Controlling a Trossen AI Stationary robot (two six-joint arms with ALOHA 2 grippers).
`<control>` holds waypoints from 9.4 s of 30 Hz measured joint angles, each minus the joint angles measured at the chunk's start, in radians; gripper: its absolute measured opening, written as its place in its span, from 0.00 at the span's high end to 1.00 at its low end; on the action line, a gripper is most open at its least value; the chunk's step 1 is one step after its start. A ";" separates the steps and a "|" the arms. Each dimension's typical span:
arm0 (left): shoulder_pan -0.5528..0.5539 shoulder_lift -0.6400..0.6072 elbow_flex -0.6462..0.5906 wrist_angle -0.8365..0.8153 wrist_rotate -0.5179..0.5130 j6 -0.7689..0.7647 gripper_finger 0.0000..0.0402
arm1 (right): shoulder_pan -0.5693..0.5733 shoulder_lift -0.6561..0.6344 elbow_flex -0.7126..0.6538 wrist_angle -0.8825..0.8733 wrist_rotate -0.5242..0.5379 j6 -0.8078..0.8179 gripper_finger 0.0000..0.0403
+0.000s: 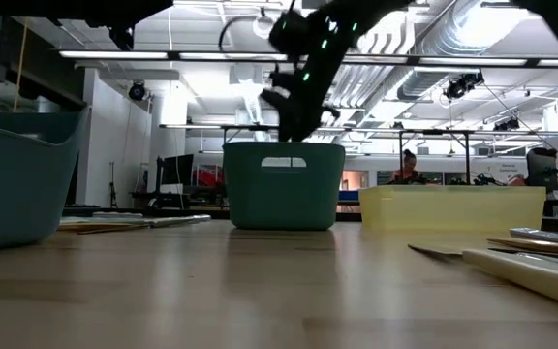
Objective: Sort silverware by color (type)
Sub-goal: Put the yellow knife into the green bin
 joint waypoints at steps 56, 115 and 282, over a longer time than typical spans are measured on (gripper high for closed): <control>0.016 0.091 0.002 0.103 -0.252 0.112 1.00 | 0.499 -0.614 -0.988 1.246 0.088 -0.381 0.60; 0.305 0.658 0.464 -1.269 0.233 -0.901 0.64 | 0.333 -0.614 -0.988 0.756 0.081 -0.055 0.60; 0.354 0.282 -0.131 0.611 0.301 -0.165 0.92 | 0.367 -0.614 -0.988 1.107 -0.003 -0.043 0.60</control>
